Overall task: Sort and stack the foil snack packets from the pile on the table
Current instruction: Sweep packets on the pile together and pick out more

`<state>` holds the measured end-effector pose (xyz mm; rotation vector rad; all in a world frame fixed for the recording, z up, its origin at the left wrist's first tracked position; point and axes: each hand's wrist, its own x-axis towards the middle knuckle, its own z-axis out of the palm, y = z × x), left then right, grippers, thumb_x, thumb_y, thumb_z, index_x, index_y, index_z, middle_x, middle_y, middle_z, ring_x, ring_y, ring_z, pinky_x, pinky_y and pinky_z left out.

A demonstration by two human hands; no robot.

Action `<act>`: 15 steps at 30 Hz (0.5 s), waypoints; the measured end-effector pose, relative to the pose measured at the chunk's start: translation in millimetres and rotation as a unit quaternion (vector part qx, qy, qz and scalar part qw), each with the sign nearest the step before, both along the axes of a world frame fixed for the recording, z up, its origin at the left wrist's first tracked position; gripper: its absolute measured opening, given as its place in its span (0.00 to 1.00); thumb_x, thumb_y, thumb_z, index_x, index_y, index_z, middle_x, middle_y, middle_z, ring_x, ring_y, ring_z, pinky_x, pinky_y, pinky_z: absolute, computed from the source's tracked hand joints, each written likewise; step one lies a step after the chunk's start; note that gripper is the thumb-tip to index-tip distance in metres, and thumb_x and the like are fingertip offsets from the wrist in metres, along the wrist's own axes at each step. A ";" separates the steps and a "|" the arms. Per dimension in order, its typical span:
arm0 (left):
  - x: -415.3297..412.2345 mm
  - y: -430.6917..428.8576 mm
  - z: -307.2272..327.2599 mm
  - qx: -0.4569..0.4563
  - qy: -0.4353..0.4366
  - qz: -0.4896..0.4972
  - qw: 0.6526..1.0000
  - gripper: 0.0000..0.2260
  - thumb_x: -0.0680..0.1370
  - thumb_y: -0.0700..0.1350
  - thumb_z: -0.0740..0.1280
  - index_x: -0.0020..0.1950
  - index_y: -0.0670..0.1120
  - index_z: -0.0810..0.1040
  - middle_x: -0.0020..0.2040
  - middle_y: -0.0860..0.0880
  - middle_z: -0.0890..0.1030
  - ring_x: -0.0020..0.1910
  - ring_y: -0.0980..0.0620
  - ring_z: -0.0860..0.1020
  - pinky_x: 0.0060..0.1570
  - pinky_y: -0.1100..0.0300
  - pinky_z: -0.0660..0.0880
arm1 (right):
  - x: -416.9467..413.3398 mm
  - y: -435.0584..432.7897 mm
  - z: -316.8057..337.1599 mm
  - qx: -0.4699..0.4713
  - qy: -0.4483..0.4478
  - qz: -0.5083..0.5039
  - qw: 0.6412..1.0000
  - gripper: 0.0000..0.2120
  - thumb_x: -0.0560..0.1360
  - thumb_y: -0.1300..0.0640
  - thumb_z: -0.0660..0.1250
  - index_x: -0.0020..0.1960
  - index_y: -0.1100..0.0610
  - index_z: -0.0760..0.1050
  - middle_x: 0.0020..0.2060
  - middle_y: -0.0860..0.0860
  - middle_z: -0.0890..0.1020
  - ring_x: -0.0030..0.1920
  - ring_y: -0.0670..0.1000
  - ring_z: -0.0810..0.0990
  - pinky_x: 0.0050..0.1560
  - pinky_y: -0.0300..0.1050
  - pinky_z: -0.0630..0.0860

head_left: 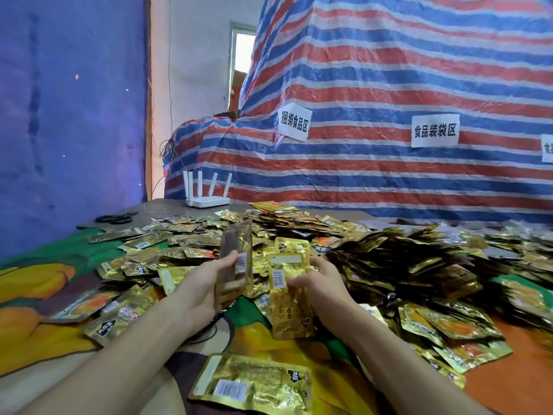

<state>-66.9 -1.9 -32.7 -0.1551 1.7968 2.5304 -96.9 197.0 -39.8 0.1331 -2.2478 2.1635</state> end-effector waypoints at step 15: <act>8.1 37.8 -14.6 -0.155 0.135 -0.019 0.978 0.08 0.82 0.45 0.64 0.61 0.50 0.72 0.51 0.50 0.86 0.51 0.47 0.85 0.54 0.44 0.81 | 17.8 -28.3 -2.5 -0.080 0.092 -0.017 0.992 0.10 0.84 0.58 0.57 0.61 0.47 0.73 0.53 0.52 0.84 0.52 0.55 0.85 0.49 0.56 0.84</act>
